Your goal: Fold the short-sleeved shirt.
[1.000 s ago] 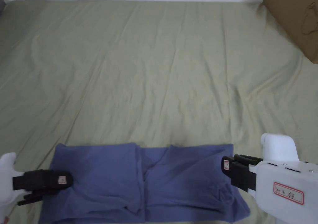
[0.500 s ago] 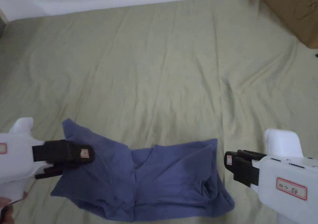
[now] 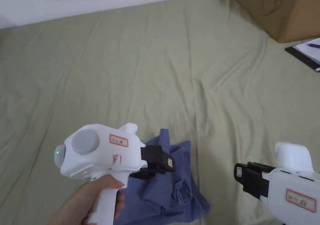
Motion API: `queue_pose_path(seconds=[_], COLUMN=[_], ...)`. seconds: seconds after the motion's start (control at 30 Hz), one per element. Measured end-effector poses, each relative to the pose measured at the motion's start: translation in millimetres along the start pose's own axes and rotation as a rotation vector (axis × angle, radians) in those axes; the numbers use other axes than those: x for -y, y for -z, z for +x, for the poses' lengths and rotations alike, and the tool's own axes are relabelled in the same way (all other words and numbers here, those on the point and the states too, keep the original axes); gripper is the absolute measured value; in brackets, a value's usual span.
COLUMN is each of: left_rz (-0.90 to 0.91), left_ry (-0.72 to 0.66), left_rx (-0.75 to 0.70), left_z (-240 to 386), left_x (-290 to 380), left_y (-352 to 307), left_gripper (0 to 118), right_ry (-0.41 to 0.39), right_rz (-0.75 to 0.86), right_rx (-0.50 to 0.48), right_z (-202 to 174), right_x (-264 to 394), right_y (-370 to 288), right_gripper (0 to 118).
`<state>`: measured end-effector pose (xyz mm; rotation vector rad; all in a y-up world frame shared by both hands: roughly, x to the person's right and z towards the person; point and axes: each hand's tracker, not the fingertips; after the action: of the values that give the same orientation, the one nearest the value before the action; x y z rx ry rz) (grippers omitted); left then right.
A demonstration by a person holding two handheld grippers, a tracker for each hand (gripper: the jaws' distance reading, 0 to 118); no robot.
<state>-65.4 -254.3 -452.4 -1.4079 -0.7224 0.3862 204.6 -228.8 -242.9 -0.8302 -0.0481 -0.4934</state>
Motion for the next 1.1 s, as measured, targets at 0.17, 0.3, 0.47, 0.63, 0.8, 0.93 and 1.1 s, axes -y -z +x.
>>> queue_pose_path(seconds=[0.17,0.3,0.47,0.63,0.8,0.93,1.1], left_rz=[0.066,0.137,0.182,0.168,0.037,-0.057,-0.075], left_ry=[-0.017,-0.047,-0.051,0.037,0.108,0.165,0.186], left_rx=[0.055,-0.012,-0.035,0.032,0.044,0.013,0.041], left_z=[-12,-33,-44,-23,1,18,29], left_x=[8,15,32,41,38,51,62], left_y=[-29,-59,-64,-33,30,73,83], left_gripper=[118,116,8,8,8,8,8], right_ry=[0.007,-0.010,-0.040,-0.050,-0.034,-0.013,-0.008], right_rz=[-0.016,-0.027,-0.031,-0.038,-0.038,-0.028,-0.020], right_rx=[0.012,0.003,-0.017,-0.023,-0.012,0.004,0.020], right_z=[0,-9,-21,-21,-8,4,9], right_x=[4,4,4,7,9,10,9], right_y=[4,11,16,17,12,5,0], right_gripper=[0,0,0,0,0,0,0])
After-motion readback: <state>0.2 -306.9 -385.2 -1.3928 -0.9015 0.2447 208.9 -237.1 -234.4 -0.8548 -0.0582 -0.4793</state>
